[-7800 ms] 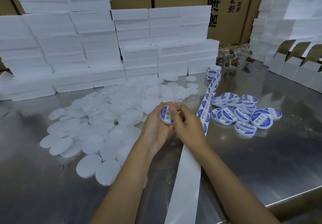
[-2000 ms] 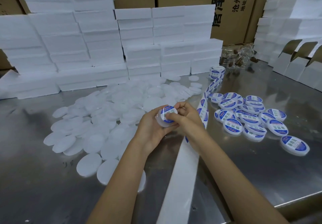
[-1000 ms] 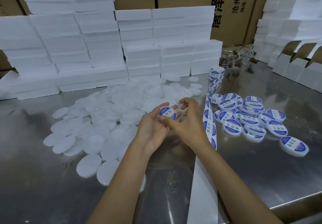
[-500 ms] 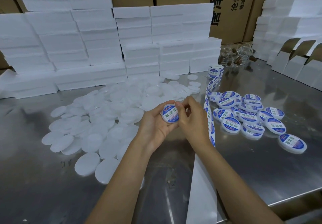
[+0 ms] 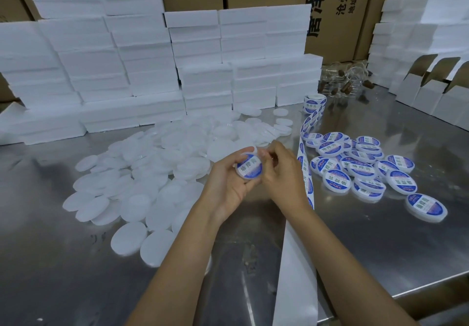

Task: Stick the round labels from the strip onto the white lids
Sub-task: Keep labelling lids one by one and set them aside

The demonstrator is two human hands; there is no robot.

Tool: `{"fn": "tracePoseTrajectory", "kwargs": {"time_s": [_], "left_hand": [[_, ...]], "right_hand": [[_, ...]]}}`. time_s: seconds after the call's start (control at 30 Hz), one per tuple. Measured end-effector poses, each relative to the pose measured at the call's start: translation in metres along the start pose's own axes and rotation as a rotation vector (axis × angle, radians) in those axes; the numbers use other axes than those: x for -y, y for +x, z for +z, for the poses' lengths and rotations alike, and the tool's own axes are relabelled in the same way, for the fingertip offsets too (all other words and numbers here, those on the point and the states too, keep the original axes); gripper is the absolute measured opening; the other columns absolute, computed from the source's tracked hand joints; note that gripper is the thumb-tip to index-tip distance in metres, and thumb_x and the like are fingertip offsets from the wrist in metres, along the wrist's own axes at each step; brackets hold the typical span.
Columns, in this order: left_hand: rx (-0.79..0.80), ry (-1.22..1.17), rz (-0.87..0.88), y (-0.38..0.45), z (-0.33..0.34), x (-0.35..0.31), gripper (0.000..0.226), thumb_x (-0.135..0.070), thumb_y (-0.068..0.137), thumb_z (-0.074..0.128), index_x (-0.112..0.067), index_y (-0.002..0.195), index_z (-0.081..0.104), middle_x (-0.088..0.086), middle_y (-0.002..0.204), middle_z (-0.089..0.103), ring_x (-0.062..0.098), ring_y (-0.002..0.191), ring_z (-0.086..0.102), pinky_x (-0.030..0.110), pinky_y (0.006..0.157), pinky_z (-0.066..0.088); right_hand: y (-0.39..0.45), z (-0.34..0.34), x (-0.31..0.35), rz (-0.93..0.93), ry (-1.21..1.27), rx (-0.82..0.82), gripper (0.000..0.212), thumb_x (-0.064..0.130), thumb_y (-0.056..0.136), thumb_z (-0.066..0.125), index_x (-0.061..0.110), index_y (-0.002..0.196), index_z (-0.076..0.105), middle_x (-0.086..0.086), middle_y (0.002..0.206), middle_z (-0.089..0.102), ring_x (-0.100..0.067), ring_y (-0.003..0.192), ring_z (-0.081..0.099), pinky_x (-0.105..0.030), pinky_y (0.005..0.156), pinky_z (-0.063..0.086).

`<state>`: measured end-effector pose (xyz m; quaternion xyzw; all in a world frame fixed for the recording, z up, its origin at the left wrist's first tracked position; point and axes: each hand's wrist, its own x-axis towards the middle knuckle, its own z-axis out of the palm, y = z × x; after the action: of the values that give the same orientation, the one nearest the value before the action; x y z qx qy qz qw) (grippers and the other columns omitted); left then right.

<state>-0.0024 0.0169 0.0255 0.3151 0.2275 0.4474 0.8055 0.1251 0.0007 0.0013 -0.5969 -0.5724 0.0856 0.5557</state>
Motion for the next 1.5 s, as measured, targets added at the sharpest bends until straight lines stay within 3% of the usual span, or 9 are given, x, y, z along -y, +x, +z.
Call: {"fn": "tracePoseTrajectory", "kwargs": {"time_s": [0.13, 0.3, 0.47, 0.57, 0.7, 0.93, 1.27, 1.4, 1.5], "left_hand": [[-0.042, -0.059, 0.024, 0.004, -0.003, -0.002, 0.028, -0.008, 0.098, 0.052, 0.0, 0.125, 0.054, 0.03, 0.124, 0.066, 0.042, 0.115, 0.066, 0.05, 0.107, 0.049], [-0.032, 0.014, 0.09, 0.003, -0.005, -0.001, 0.02, -0.006, 0.105, 0.044, -0.001, 0.119, 0.057, 0.023, 0.109, 0.073, 0.033, 0.099, 0.074, 0.038, 0.08, 0.062], [-0.036, 0.09, 0.119, 0.003, -0.005, 0.001, 0.021, -0.009, 0.106, 0.046, -0.001, 0.119, 0.06, 0.021, 0.113, 0.071, 0.031, 0.104, 0.072, 0.035, 0.078, 0.061], [-0.044, 0.167, 0.142, 0.003, -0.005, 0.0, 0.024, -0.013, 0.108, 0.043, -0.004, 0.125, 0.058, 0.02, 0.118, 0.071, 0.032, 0.107, 0.072, 0.033, 0.076, 0.061], [-0.064, 0.276, 0.157, 0.002, -0.004, -0.001, 0.021, -0.017, 0.107, 0.047, -0.018, 0.122, 0.062, 0.007, 0.108, 0.076, 0.025, 0.096, 0.075, 0.026, 0.067, 0.059], [-0.08, 0.317, 0.196, 0.001, -0.005, -0.002, 0.024, -0.009, 0.1, 0.06, -0.017, 0.121, 0.066, 0.015, 0.116, 0.073, 0.032, 0.101, 0.074, 0.033, 0.074, 0.062], [-0.243, 0.702, 0.398, -0.001, -0.001, 0.003, 0.015, -0.034, 0.102, 0.058, -0.028, 0.106, 0.071, -0.002, 0.082, 0.077, 0.027, 0.055, 0.072, 0.025, 0.047, 0.056], [-0.087, 0.525, 0.162, -0.001, -0.001, 0.001, 0.027, -0.048, 0.105, 0.045, -0.042, 0.13, 0.054, 0.008, 0.102, 0.078, 0.035, 0.064, 0.074, 0.032, 0.054, 0.059], [-0.098, 0.492, 0.12, 0.001, -0.003, 0.0, 0.031, -0.039, 0.107, 0.043, -0.038, 0.138, 0.041, 0.005, 0.108, 0.078, 0.039, 0.066, 0.074, 0.034, 0.054, 0.06]], "right_hand": [[-0.007, 0.001, 0.003, -0.012, 0.058, 0.129, 0.038, 0.045, 0.078, 0.078, 0.024, 0.102, 0.058, 0.019, 0.097, 0.06, -0.002, 0.1, 0.049, -0.014, 0.078, 0.042], [-0.002, 0.001, 0.002, -0.021, 0.137, 0.046, 0.017, 0.024, 0.085, 0.076, 0.024, 0.097, 0.064, 0.013, 0.09, 0.064, -0.001, 0.09, 0.054, -0.007, 0.075, 0.039], [-0.001, -0.006, -0.001, -0.052, 0.173, 0.004, 0.01, 0.01, 0.093, 0.064, 0.02, 0.091, 0.068, 0.012, 0.09, 0.07, -0.008, 0.089, 0.062, -0.009, 0.075, 0.043], [-0.002, -0.006, 0.001, -0.039, 0.193, 0.052, 0.006, 0.025, 0.091, 0.07, 0.025, 0.096, 0.066, 0.016, 0.091, 0.068, -0.006, 0.091, 0.059, -0.008, 0.073, 0.038], [-0.006, -0.002, 0.002, -0.025, 0.173, 0.16, 0.041, 0.047, 0.077, 0.079, 0.033, 0.108, 0.056, 0.016, 0.1, 0.064, -0.006, 0.092, 0.058, -0.005, 0.075, 0.038], [-0.003, -0.004, 0.0, -0.009, 0.297, 0.108, 0.021, 0.021, 0.088, 0.074, 0.028, 0.101, 0.059, 0.008, 0.075, 0.069, -0.009, 0.072, 0.063, -0.014, 0.066, 0.041], [-0.004, -0.013, 0.003, 0.03, 0.318, 0.233, 0.018, 0.02, 0.093, 0.069, 0.021, 0.104, 0.055, 0.005, 0.048, 0.053, -0.006, 0.045, 0.046, -0.016, 0.051, 0.038], [0.003, -0.028, -0.001, 0.164, 0.407, 0.081, 0.018, 0.021, 0.093, 0.068, 0.025, 0.106, 0.057, -0.003, 0.056, 0.063, -0.014, 0.054, 0.056, -0.027, 0.061, 0.047], [0.017, -0.049, -0.021, 0.268, 0.37, -0.243, 0.016, 0.028, 0.093, 0.068, 0.03, 0.106, 0.058, -0.003, 0.064, 0.07, -0.008, 0.061, 0.066, -0.025, 0.064, 0.052]]}}
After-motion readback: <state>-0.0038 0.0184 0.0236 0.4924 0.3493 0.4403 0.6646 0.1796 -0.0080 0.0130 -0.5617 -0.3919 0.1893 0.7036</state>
